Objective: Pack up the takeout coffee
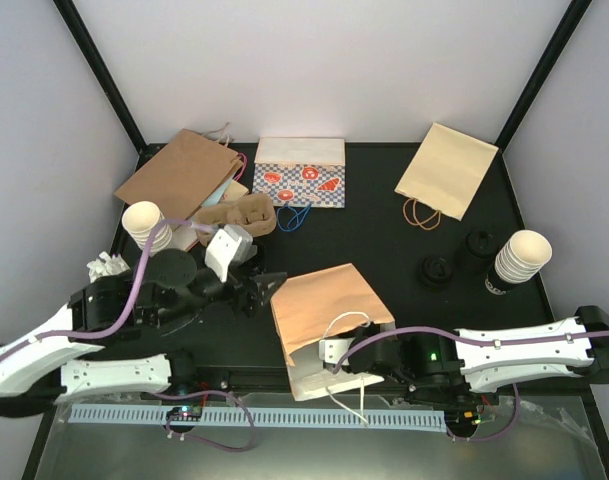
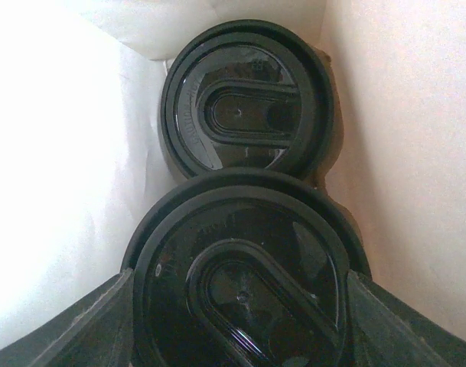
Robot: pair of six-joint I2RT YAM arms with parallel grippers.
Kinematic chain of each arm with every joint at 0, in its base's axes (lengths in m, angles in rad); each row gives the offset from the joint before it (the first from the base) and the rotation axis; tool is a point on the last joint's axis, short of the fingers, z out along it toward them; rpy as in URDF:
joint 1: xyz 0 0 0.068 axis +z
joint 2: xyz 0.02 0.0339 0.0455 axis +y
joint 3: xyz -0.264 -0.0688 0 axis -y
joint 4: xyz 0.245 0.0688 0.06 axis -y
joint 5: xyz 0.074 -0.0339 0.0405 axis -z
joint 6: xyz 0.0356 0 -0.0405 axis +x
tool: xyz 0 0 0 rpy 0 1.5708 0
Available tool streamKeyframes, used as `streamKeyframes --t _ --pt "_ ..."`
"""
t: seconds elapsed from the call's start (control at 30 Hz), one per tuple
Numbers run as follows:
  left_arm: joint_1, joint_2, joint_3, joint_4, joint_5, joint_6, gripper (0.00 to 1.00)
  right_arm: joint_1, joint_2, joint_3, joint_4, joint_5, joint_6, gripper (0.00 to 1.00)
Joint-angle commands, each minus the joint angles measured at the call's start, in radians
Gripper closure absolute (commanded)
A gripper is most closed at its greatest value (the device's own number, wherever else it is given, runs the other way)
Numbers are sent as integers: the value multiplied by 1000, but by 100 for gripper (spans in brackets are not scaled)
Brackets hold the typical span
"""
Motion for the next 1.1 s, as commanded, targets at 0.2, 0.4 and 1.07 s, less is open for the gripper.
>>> streamKeyframes --t 0.2,0.4,1.07 --pt "476 245 -1 -109 411 23 29 -3 -34 -27 64 -3 -30 59" --pt "546 502 110 -91 439 144 52 -4 -41 -35 62 4 -44 60" --pt "554 1116 459 -150 368 296 98 -5 -65 -48 88 40 -95 60"
